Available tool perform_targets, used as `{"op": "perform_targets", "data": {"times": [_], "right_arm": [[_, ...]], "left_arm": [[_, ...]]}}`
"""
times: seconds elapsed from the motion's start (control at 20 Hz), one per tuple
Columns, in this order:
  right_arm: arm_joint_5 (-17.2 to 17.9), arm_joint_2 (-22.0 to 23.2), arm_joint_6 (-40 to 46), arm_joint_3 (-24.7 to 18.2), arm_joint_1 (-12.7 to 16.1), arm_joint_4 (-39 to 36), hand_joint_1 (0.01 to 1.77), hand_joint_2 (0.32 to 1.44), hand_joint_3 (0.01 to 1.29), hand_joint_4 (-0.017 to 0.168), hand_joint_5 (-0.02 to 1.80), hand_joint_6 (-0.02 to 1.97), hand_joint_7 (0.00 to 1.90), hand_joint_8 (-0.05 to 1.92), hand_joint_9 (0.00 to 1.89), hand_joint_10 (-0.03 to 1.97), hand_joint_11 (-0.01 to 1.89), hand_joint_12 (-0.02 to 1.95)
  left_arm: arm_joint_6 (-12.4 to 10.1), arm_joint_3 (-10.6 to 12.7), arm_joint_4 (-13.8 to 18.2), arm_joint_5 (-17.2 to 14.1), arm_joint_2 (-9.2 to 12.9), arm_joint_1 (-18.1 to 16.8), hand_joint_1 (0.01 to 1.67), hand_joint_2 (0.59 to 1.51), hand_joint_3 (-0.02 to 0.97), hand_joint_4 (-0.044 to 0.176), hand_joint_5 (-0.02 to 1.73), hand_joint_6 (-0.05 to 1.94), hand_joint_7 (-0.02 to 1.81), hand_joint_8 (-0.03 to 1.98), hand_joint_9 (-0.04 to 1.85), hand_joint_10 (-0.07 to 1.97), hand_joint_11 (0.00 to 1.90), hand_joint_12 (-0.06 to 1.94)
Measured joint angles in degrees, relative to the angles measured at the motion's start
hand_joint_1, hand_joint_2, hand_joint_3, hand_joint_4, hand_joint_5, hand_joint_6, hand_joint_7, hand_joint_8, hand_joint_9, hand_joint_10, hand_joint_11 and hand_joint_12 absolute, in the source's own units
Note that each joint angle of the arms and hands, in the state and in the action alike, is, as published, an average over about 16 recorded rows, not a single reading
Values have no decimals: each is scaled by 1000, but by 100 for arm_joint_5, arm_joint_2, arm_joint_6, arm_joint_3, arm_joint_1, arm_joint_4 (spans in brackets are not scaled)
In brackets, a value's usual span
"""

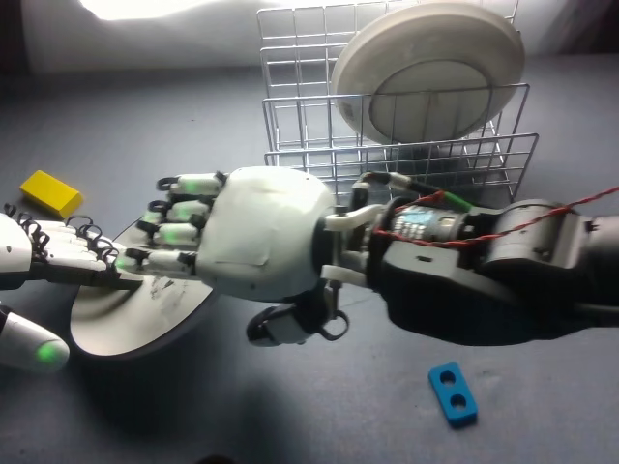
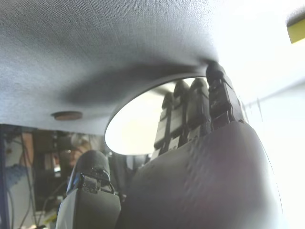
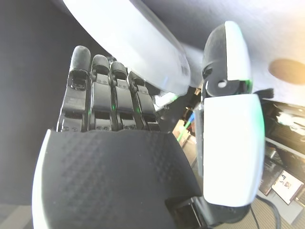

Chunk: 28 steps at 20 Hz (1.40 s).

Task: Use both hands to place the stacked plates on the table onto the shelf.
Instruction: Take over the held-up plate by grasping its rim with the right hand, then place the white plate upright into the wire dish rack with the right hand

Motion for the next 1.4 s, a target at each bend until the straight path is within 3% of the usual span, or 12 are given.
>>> {"op": "perform_targets", "data": {"times": [0.35, 0.65, 0.95, 1.4], "right_arm": [[93, -517, 0, 515, 5, 0, 951, 1030, 12, 2, 461, 29, 516, 9, 555, 48, 257, 1029], [217, -695, 0, 701, 14, -7, 979, 1050, 12, -3, 747, 67, 839, 35, 890, 56, 551, 1109], [355, -724, 1, 719, 20, -25, 1013, 1041, 12, -1, 886, 226, 1004, 316, 1146, 48, 818, 1086], [478, -726, 1, 723, 20, -42, 1050, 1012, 11, 9, 892, 462, 1024, 773, 1301, 38, 944, 1098]], "left_arm": [[-8, 19, 33, -2, -8, -20, 18, 1157, 16, -5, 140, -16, 147, 0, 75, -53, 19, 170], [-15, 28, 75, 6, -11, -46, 17, 1155, 16, -5, 134, -19, 146, 0, 74, -53, 19, 165], [-32, 40, 145, 14, -13, -95, 17, 1151, 16, -4, 124, -21, 144, 0, 73, -54, 19, 160], [-83, 134, 561, 63, -27, -547, 18, 1152, 16, -3, 125, -11, 150, 3, 94, -43, 16, 195]]}}
